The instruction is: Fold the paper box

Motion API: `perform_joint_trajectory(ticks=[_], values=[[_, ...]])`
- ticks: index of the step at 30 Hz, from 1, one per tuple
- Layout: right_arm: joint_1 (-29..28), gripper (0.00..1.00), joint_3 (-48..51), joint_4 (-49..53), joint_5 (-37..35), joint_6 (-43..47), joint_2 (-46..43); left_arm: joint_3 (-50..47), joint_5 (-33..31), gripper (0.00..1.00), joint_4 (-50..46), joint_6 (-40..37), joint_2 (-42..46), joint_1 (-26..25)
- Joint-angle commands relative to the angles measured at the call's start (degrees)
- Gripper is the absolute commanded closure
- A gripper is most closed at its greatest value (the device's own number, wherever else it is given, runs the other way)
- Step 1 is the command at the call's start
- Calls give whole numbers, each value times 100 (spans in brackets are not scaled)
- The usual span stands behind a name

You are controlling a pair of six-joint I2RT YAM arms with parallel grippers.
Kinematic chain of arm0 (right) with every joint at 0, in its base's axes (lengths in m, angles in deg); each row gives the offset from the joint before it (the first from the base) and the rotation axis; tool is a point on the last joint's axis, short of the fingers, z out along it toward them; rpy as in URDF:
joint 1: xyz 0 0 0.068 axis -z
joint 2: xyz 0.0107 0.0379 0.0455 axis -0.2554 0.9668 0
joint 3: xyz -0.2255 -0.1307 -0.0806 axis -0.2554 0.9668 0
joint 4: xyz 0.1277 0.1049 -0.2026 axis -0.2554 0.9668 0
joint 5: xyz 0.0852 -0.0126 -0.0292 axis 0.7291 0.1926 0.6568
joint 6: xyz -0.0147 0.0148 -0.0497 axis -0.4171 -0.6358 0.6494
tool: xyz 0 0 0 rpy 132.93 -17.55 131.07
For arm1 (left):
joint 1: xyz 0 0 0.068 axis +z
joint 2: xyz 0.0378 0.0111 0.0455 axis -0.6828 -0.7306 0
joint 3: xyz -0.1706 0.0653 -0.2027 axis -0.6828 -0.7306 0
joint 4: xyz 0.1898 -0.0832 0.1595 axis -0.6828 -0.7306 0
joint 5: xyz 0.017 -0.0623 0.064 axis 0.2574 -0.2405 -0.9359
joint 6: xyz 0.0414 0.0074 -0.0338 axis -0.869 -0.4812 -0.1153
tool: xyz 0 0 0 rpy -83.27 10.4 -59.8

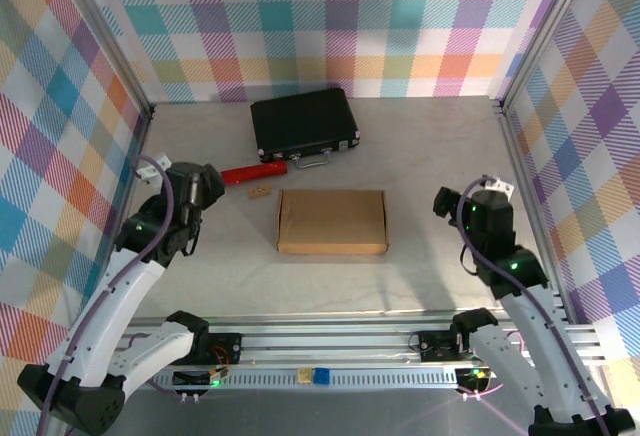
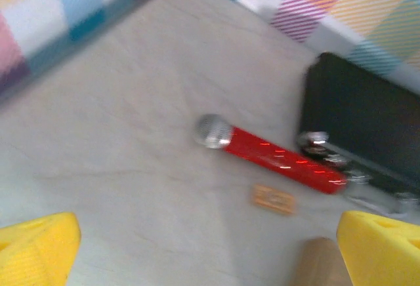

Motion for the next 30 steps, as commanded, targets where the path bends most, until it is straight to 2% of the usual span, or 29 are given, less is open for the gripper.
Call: perform_joint_trajectory(ticks=[1,3,5,7,9,12,16,19,20,22,24,26,28,30], values=[[24,1,859,-1346,-754,1154,33,-1095,-1031,0,876,-2102,55,79],[24,1,1258,-1809,-621,1318,346,-1624,-621,0,1405,-2681,-9,278],[24,1,1577,-2441,-304,1342,790,-2019,305,0,1902,-3066,-208,660],[24,1,1759,-2994,-156,1307,1346,-2339,761,0,2394,-2828,-374,954],[66,1,1731,-3436,91,1382,2072,-2674,1057,0,3236,-2455,-503,1230],[121,1,1365,-4070,731,1788,2985,-3168,1519,0,4784,-2459,-938,1484],[396,1,1106,-4957,1053,2090,3826,-2978,1984,0,5799,-2578,-2138,1741],[744,1,936,-5825,1690,2325,4396,-2782,2470,0,6743,-2673,-2852,1955],[826,1,785,-5827,1840,2465,4584,-2702,2613,0,7055,-2662,-3103,2042],[1084,1,744,-6056,2082,2323,4851,-2438,2834,0,7227,-2872,-3529,2166],[1357,1,1023,-6621,2304,2043,4877,-2114,3525,0,6881,-2947,-3771,2300],[1399,1,1491,-7453,2491,2074,4927,-2361,4127,0,7321,-3265,-3723,2253],[1398,1,1979,-8437,2718,2194,4966,-3114,3936,0,8521,-3408,-3543,2107],[1397,1,2185,-8805,2735,2204,4967,-3982,3267,0,10369,-3206,-3850,2056]])
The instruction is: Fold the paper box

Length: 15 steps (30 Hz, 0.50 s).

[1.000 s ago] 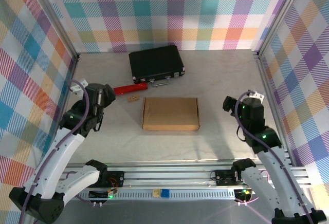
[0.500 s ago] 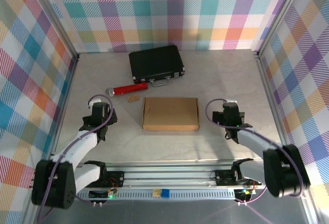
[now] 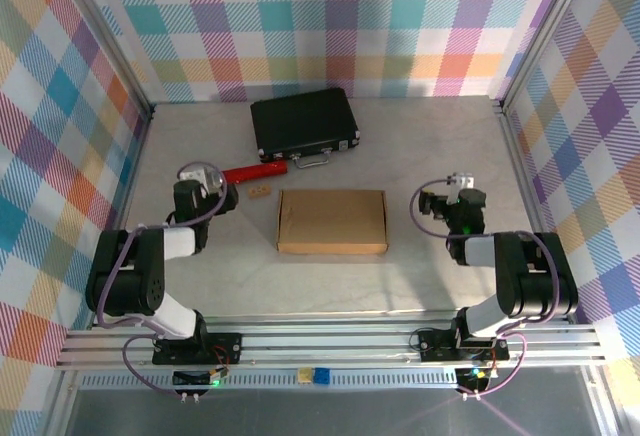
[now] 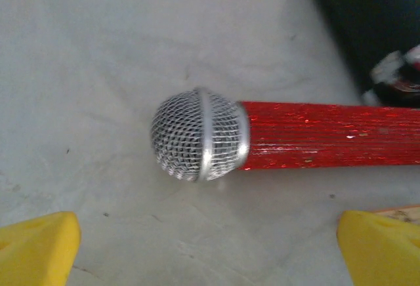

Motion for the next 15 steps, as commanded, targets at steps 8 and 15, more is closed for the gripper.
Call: perform_joint_trajectory(ticks=[8,15], values=[[-12,1,-545,31,380,16,194,-113,-450,0,865,-377,-243,-376],[-16,1,-528,36,403,16,162,-116,-457,0,851,-373,-237,-377]])
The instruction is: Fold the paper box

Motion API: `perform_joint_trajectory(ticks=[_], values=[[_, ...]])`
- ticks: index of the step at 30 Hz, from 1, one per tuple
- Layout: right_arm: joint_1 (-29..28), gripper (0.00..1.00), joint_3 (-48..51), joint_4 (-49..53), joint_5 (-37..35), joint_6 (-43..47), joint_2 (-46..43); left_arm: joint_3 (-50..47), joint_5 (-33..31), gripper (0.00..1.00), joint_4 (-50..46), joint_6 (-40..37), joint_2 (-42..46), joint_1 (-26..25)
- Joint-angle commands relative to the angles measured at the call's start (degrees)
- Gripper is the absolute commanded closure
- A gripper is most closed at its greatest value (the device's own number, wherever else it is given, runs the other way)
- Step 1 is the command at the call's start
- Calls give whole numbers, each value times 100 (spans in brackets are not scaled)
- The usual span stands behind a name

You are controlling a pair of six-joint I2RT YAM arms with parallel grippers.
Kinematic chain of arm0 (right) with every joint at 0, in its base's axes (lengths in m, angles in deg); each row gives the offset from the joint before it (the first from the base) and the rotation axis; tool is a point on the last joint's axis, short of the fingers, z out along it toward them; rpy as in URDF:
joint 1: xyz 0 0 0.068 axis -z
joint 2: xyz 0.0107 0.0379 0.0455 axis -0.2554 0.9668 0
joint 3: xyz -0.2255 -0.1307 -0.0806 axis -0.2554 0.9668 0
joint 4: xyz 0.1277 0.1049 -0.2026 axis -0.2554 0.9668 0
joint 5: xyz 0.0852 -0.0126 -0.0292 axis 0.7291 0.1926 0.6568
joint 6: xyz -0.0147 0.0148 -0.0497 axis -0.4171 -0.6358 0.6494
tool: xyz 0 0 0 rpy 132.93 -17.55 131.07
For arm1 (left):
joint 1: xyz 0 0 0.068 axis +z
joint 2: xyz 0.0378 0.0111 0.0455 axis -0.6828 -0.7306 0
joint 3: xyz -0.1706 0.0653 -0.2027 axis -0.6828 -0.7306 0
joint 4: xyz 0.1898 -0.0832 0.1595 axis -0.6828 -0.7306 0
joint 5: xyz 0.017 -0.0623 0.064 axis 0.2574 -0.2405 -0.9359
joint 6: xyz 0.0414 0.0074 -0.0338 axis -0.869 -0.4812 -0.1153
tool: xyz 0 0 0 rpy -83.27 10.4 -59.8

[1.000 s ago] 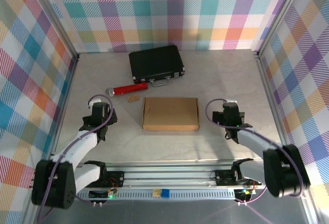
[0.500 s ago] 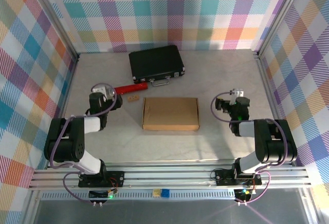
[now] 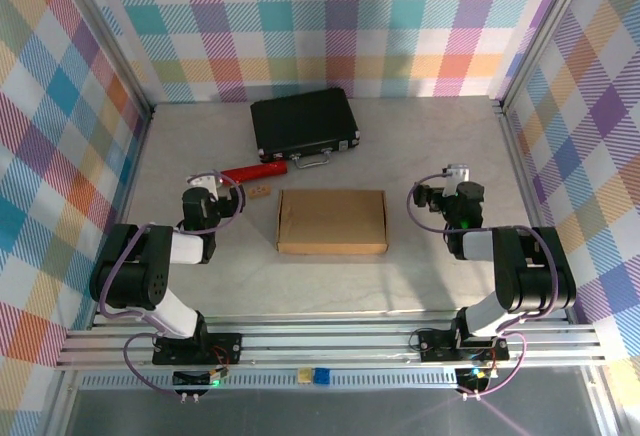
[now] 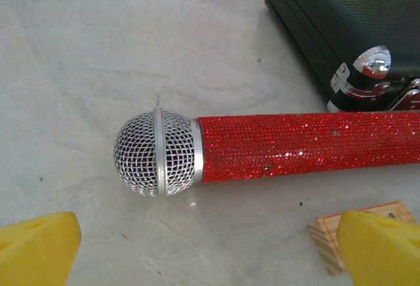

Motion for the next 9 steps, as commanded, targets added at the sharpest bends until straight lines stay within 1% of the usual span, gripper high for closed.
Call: perform_joint_trajectory(ticks=[1,9], values=[[34,1,11,-10,127,-8,-1,-38,-53,0,34,-107,50,-7],[42,1,14,-13,145,-4,-1,-43,-45,0,44,-123,47,-11]])
